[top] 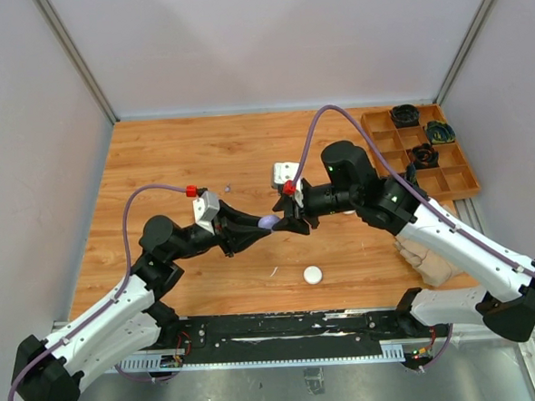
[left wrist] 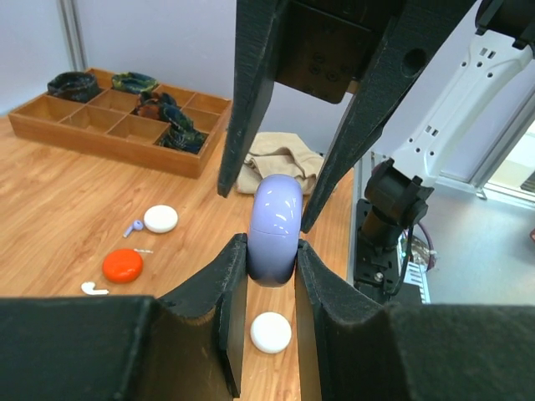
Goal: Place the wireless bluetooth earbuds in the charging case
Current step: Open the charging case, then adjust the earbud at the center of the board.
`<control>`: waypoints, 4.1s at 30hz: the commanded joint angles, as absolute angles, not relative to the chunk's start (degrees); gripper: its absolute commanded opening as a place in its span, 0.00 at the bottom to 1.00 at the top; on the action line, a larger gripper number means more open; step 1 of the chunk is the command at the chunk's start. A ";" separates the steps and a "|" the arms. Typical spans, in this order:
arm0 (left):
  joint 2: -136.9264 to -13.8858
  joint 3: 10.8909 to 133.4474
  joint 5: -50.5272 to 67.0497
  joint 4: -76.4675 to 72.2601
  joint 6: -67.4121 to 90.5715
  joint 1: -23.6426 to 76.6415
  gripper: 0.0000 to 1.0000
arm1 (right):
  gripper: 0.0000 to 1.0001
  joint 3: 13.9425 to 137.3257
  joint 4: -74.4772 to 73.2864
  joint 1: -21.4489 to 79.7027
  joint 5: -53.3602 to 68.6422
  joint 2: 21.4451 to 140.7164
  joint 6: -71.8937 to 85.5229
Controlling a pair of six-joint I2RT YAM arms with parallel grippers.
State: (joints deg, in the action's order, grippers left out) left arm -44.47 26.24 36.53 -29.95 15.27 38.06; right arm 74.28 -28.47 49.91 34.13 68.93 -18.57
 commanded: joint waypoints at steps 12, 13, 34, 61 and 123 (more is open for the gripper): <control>-43.53 24.68 38.17 -34.37 14.53 38.50 0.00 | 0.51 70.85 -21.64 50.89 26.98 65.73 -20.32; -43.59 24.55 38.44 -34.37 14.38 38.50 0.00 | 0.51 70.86 -21.49 50.91 26.65 65.55 -20.36; -44.91 24.68 41.11 -30.52 11.25 38.50 0.00 | 0.53 71.90 -21.22 50.80 19.68 63.75 -19.43; -45.96 35.82 20.50 -10.15 -0.02 38.09 0.00 | 0.63 71.35 -30.68 31.29 8.22 75.62 -0.53; -46.38 33.95 17.10 -9.05 -4.01 30.59 0.00 | 0.62 61.59 -25.23 17.29 -7.74 99.21 9.50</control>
State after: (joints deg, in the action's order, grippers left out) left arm -47.07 34.76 16.58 -8.58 -3.07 30.87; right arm 63.11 -22.81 19.44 -5.87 101.41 9.19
